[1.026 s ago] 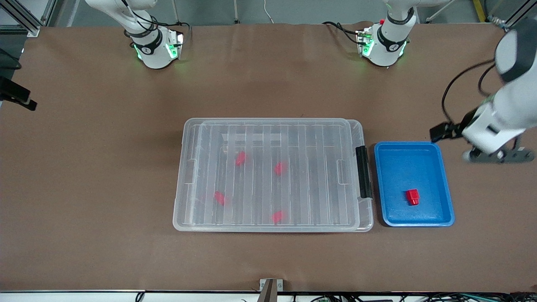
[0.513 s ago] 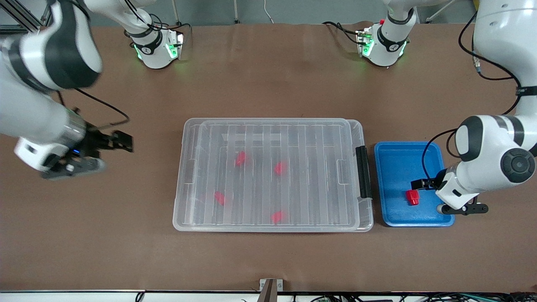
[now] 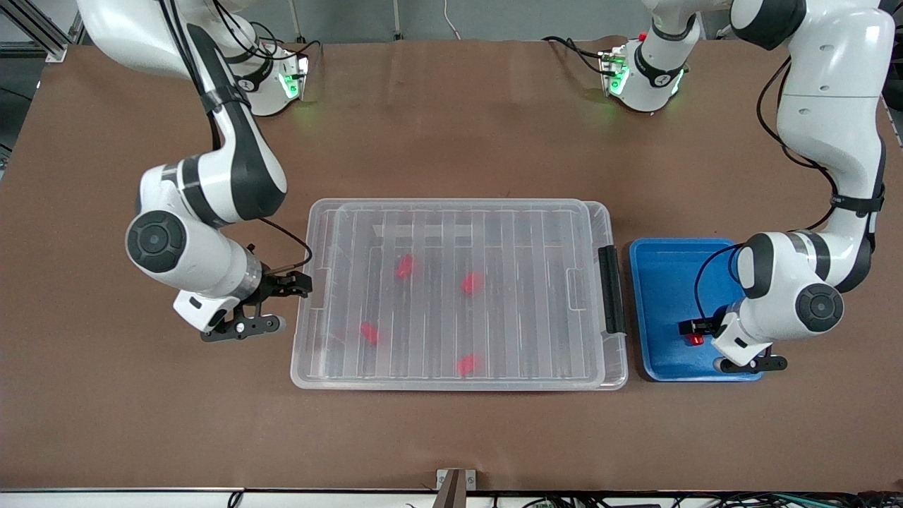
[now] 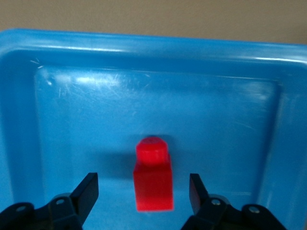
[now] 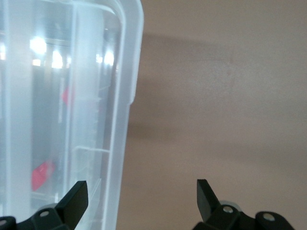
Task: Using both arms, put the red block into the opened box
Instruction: 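Grasp the red block in the blue tray with the left gripper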
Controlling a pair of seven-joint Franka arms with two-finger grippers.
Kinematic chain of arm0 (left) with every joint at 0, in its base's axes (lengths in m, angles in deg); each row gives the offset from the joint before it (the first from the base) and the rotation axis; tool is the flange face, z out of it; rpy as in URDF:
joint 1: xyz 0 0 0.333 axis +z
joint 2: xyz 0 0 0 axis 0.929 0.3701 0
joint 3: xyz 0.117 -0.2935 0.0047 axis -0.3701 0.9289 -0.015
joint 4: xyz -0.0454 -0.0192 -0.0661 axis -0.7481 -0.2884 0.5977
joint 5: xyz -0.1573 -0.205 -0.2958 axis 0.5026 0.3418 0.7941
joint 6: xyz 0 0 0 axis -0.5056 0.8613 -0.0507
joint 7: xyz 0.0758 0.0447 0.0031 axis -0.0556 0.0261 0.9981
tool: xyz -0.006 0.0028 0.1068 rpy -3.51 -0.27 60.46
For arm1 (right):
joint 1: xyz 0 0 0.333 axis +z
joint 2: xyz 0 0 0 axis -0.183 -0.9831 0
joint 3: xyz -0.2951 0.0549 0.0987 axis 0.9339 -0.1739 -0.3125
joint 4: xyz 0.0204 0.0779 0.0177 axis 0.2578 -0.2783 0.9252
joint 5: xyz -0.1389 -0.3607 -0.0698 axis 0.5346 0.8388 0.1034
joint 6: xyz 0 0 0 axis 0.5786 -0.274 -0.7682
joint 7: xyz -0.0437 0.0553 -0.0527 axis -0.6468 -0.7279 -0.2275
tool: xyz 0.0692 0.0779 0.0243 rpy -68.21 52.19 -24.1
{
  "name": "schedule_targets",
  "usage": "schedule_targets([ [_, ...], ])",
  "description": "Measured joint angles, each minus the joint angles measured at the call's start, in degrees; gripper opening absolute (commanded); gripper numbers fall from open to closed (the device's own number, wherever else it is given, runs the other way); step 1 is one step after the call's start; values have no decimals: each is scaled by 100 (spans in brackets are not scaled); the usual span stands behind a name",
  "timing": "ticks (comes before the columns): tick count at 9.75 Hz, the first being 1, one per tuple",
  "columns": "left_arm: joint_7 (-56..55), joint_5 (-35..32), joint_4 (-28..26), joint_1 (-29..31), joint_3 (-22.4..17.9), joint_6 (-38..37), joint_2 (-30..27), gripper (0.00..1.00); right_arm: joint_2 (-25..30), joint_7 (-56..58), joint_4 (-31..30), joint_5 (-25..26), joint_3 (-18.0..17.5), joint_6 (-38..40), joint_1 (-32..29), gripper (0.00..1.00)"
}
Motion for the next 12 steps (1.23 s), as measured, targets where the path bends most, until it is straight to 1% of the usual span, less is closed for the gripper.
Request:
schedule_targets([
  [1, 0, 0, 3, 3, 2, 26, 46, 20, 0, 0, -160, 0, 31, -153, -3, 100],
  [2, 0, 0, 4, -12, 10, 26, 54, 8, 1, 0, -223, 0, 34, -247, -2, 100],
  [4, 0, 0, 57, -28, 16, 28, 40, 1, 0, 0, -293, 0, 33, -459, -1, 100],
  [5, 0, 0, 129, -10, 16, 26, -35, 0, 0, -1, -323, 0, 36, -518, -2, 100],
  [6, 0, 0, 187, -1, 19, -65, -228, 0, 0, -5, -329, -4, 40, -541, -9, 100],
  [8, 0, 0, 276, -14, 118, -641, -869, 0, -1, -9, -358, -22, 44, -637, -37, 100],
  [10, -12, 0, 291, -39, 441, -1283, -1575, 0, -28, -9, -381, -37, 39, -731, -38, 100],
  [11, -138, 0, 283, -57, 642, -1545, -1826, 0, -62, -10, -381, -63, 33, -791, -33, 100],
  [12, -391, 1, 273, -63, 916, -1760, -1956, 0, -108, -14, -381, -141, 30, -879, -30, 100],
])
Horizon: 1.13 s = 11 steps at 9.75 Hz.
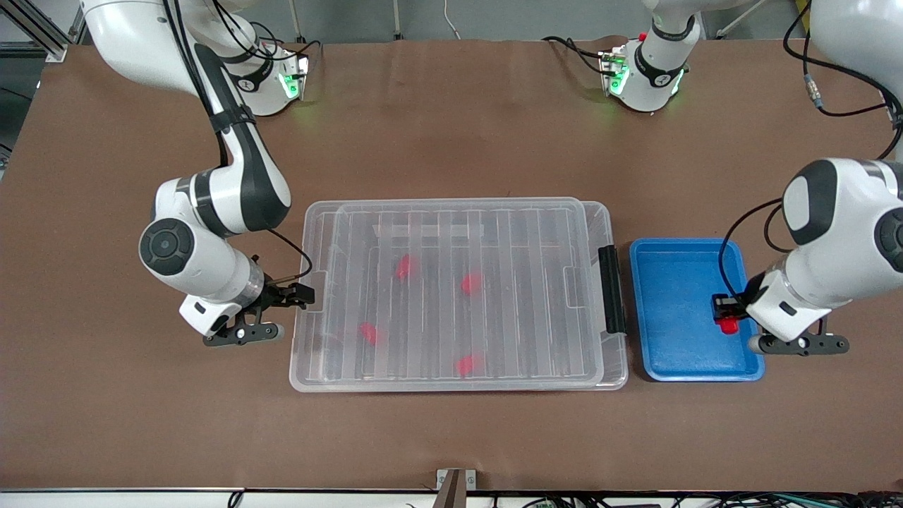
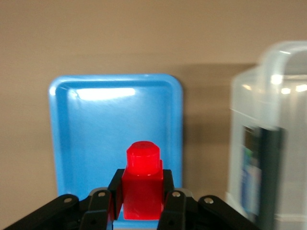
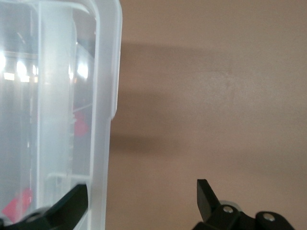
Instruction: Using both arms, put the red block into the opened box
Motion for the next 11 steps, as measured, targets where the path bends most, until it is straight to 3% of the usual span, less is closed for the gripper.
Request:
schedule_targets([
  [4, -1113, 0, -102, -104, 979, -132, -26, 1, -68, 2, 0, -102, 8, -87, 0, 100],
  [11, -1446, -1, -128, -658, 1073, 78, 171, 1, -43, 730, 50, -1, 101, 283, -726, 100],
])
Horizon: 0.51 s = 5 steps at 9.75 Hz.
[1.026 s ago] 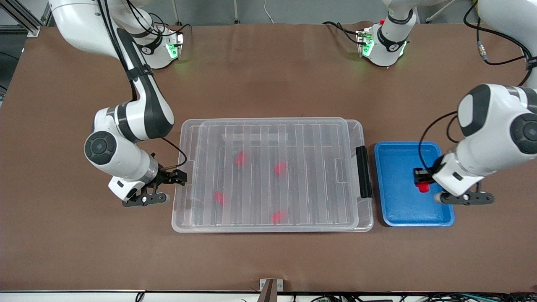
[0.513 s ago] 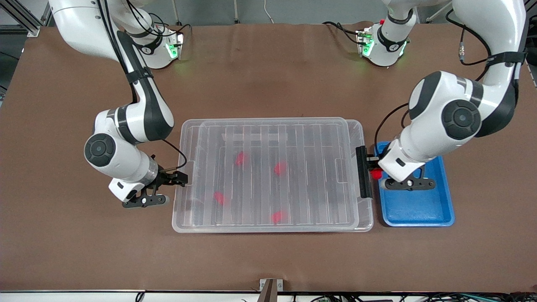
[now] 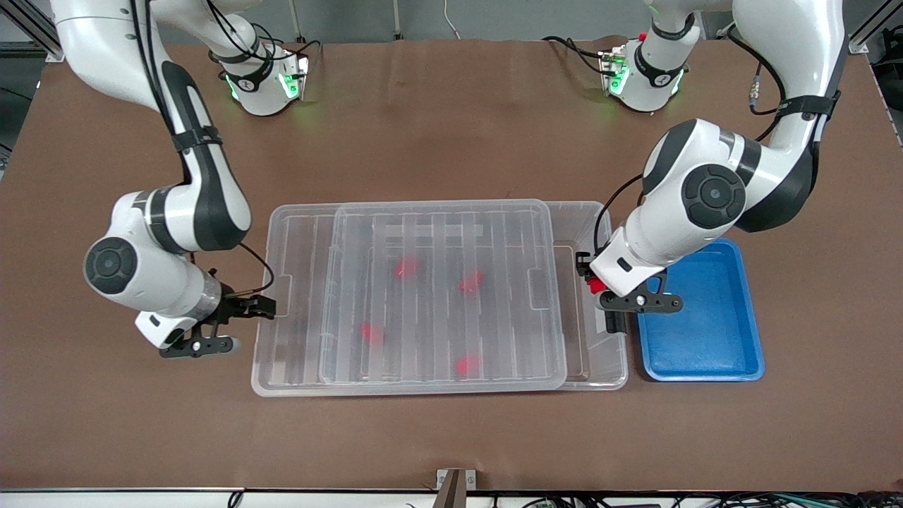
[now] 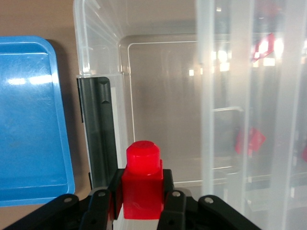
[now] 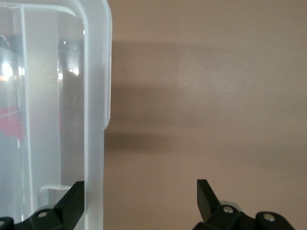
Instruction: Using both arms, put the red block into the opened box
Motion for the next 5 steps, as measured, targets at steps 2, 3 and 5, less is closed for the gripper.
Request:
schedule_targets([
  [2, -56, 0, -6, -75, 6, 192, 113, 1, 8, 275, 40, 119, 5, 141, -186, 100],
  [3, -172, 0, -17, -185, 6, 336, 227, 1, 11, 449, 86, 140, 7, 228, -274, 100],
  [5, -333, -5, -64, -320, 4, 597, 579, 3, 11, 714, 126, 153, 8, 289, -434, 100],
])
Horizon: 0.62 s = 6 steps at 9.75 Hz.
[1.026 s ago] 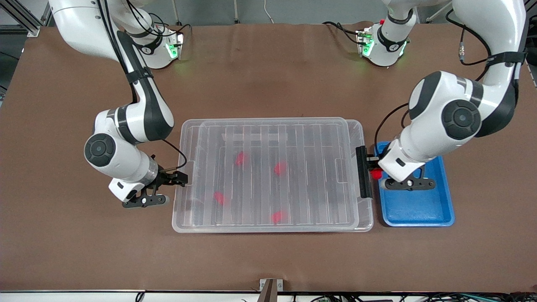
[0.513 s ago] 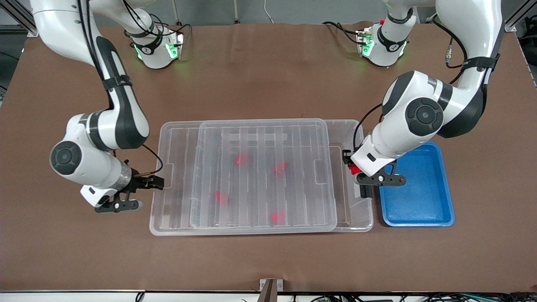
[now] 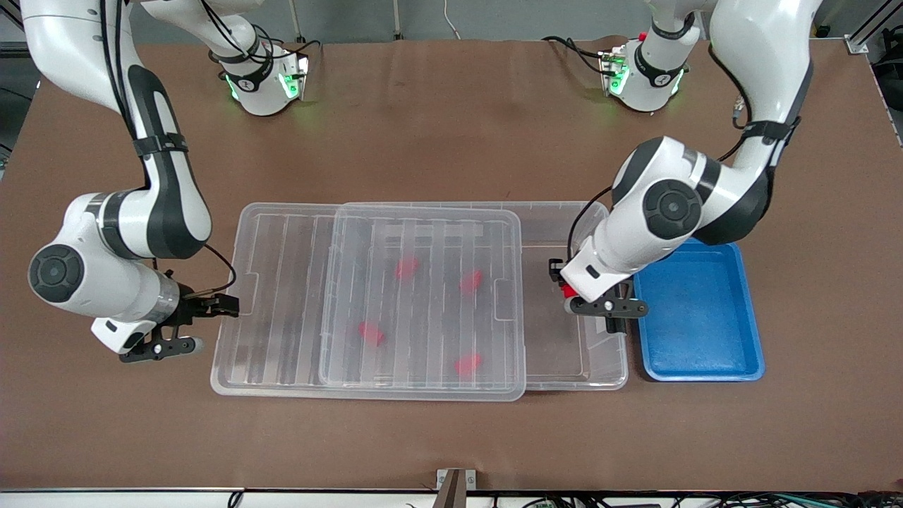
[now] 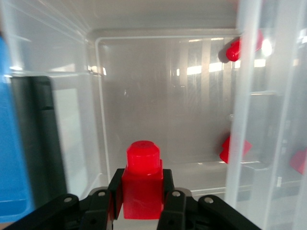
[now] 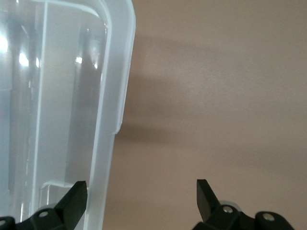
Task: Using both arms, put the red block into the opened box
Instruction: 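Lower the red block into the clear box and open the left gripper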
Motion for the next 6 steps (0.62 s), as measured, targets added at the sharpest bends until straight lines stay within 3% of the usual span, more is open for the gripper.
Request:
schedule_targets([
  [3, -180, -265, -22, 6, -15, 119, 557, 3, 0, 38, 60, 0, -8, 31, -46, 100],
  [6, -807, -660, -100, -65, -7, 171, 916, 6, 20, -251, 679, -31, -46, 700, -33, 100],
])
